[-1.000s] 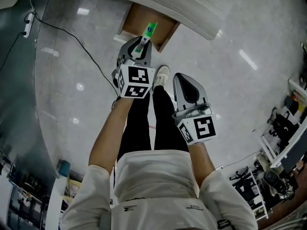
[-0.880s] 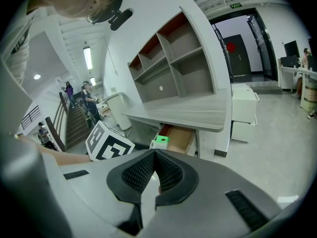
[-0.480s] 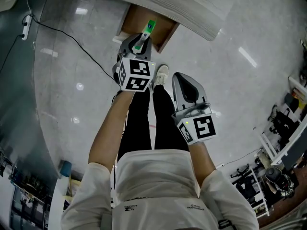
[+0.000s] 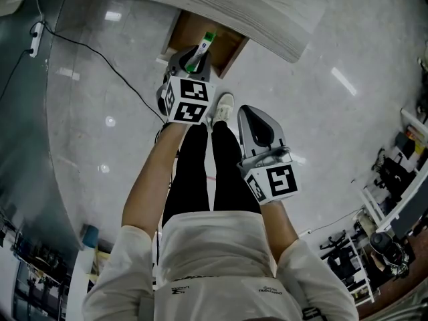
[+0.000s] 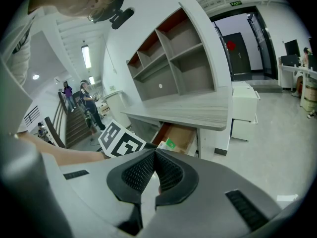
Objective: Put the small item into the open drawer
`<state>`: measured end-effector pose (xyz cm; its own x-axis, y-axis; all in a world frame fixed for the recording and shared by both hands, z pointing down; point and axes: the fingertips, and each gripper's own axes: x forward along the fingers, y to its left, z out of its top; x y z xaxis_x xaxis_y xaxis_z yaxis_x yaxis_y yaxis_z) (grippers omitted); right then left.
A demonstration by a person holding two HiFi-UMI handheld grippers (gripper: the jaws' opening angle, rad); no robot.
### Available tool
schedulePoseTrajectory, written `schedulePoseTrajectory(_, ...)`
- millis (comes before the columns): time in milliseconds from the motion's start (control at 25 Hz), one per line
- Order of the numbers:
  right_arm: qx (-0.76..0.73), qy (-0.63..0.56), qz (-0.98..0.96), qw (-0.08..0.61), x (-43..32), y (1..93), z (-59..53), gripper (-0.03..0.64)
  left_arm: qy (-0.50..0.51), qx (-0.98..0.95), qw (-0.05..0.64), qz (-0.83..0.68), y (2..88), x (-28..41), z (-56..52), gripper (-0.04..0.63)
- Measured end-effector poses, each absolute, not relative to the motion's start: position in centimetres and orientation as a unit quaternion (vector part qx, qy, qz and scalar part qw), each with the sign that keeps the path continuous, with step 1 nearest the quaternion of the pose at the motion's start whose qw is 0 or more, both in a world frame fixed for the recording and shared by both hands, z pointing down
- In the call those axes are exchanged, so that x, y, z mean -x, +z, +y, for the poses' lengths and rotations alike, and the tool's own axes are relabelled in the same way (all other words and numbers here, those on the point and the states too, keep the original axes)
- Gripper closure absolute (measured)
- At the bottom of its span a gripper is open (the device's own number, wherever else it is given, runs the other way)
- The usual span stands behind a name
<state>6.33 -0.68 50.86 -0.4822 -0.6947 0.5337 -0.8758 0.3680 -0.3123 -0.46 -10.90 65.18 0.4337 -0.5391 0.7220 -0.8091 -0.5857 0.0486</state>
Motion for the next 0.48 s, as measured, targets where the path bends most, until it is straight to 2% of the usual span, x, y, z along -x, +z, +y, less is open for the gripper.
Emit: schedulePoseTrajectory(480, -0.484, 0.287, -0.811, 0.162, -6.7, 51.2, -0.7, 0.589, 0.34, -0.821, 0.205, -0.411, 66.3, -0.1, -11.4, 0.489)
